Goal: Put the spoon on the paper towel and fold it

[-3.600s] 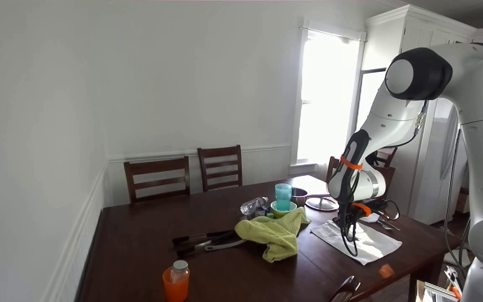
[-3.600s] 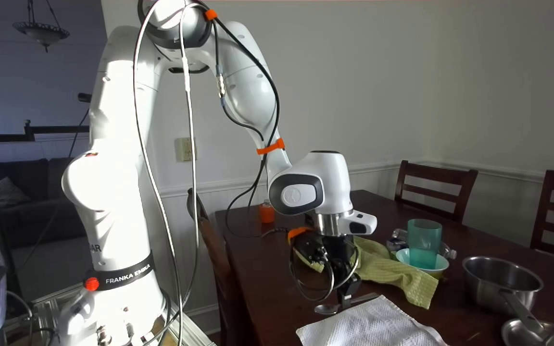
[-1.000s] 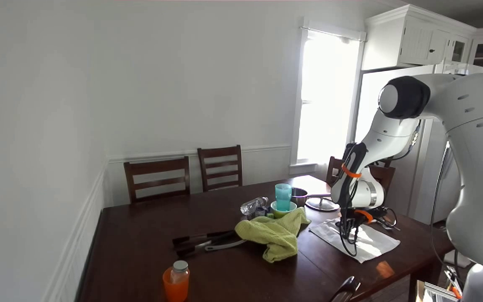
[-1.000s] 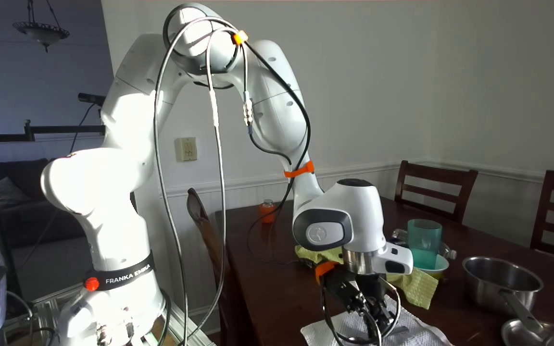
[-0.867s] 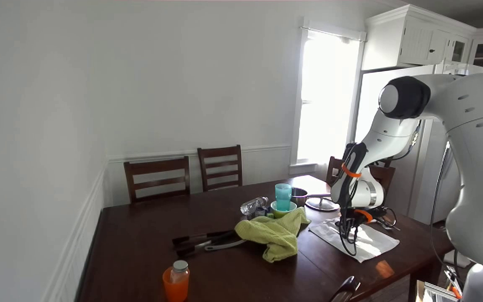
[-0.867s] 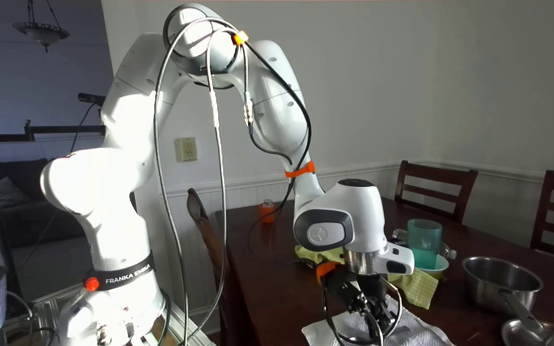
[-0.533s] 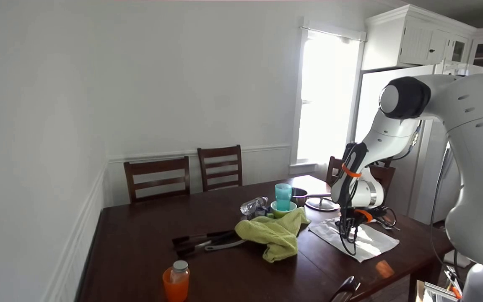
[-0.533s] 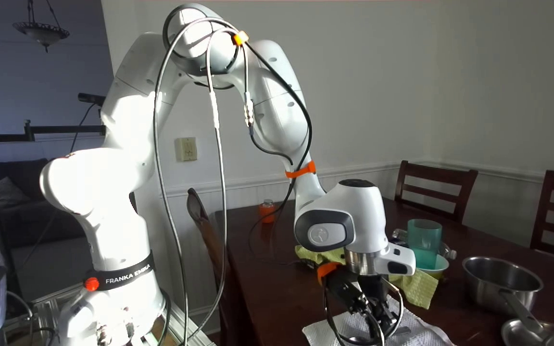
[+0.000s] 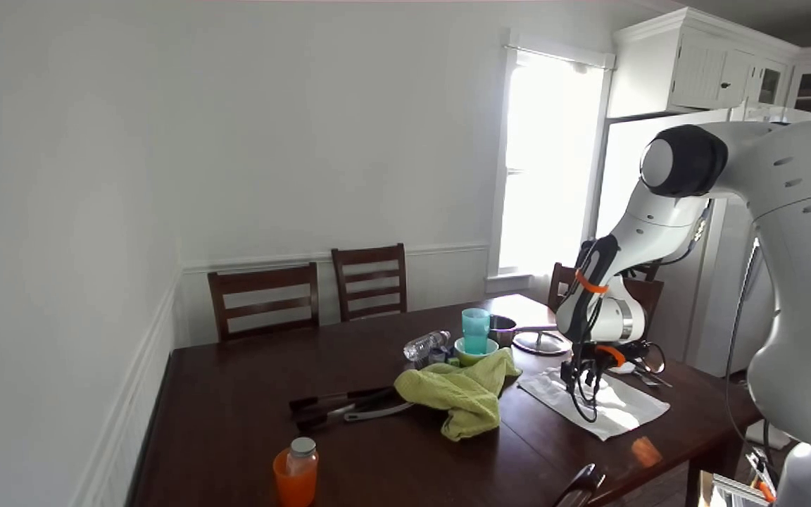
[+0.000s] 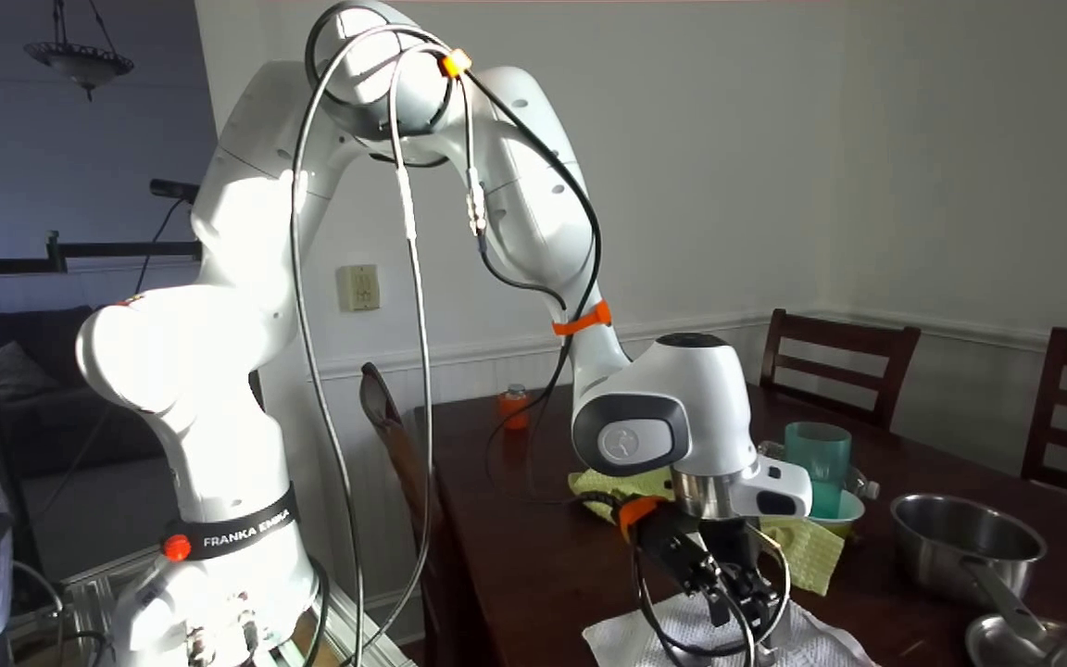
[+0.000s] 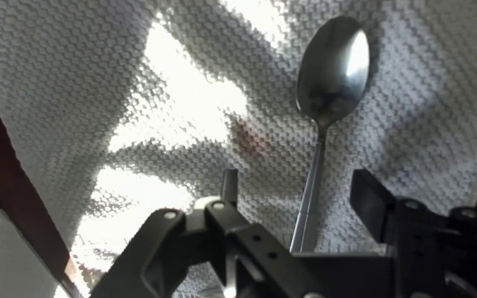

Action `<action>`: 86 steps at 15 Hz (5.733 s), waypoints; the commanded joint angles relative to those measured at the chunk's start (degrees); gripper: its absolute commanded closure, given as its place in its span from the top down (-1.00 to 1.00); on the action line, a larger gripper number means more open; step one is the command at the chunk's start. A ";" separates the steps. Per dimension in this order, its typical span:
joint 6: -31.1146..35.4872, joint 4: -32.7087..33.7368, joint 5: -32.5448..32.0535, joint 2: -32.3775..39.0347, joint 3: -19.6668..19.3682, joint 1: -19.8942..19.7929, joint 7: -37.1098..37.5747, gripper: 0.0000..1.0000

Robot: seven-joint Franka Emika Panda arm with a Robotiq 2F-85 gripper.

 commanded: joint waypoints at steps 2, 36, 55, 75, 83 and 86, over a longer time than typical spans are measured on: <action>-0.94 -1.23 -0.83 -3.97 -0.38 -0.83 -0.29 1.00; -8.42 -3.35 -0.48 -7.51 -10.14 17.65 9.01 1.00; -6.40 2.46 2.77 1.13 -7.96 19.06 13.67 1.00; -7.16 5.85 2.26 2.67 -7.16 18.73 13.63 1.00; -12.57 3.38 3.03 0.51 -6.69 18.11 9.57 1.00; -11.18 2.31 2.92 1.02 -6.51 17.61 7.89 1.00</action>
